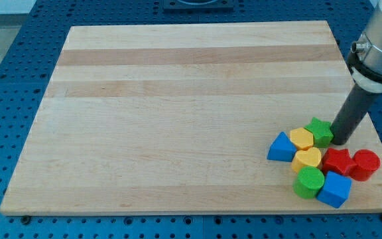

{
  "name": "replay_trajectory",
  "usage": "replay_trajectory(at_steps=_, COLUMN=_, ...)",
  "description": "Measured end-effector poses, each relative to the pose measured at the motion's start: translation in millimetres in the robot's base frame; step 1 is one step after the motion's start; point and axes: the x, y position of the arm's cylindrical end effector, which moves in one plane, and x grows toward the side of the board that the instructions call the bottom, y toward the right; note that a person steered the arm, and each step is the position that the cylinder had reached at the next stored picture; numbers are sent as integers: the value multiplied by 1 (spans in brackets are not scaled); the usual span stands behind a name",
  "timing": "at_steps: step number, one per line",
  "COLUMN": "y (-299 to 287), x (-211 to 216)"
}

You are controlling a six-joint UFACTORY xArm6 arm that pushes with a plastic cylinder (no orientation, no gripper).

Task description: Point your arm to the yellow hexagon

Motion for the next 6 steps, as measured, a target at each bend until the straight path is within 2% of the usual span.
replay_trajectory(at_steps=2, y=0, x=0)
replay_trajectory(at_steps=3, y=26, x=-63)
replay_trajectory(at_steps=4, y=16, x=-150)
replay_trajectory(at_steps=5, y=-34, x=-142)
replay_trajectory(at_steps=6, y=-65, x=-82)
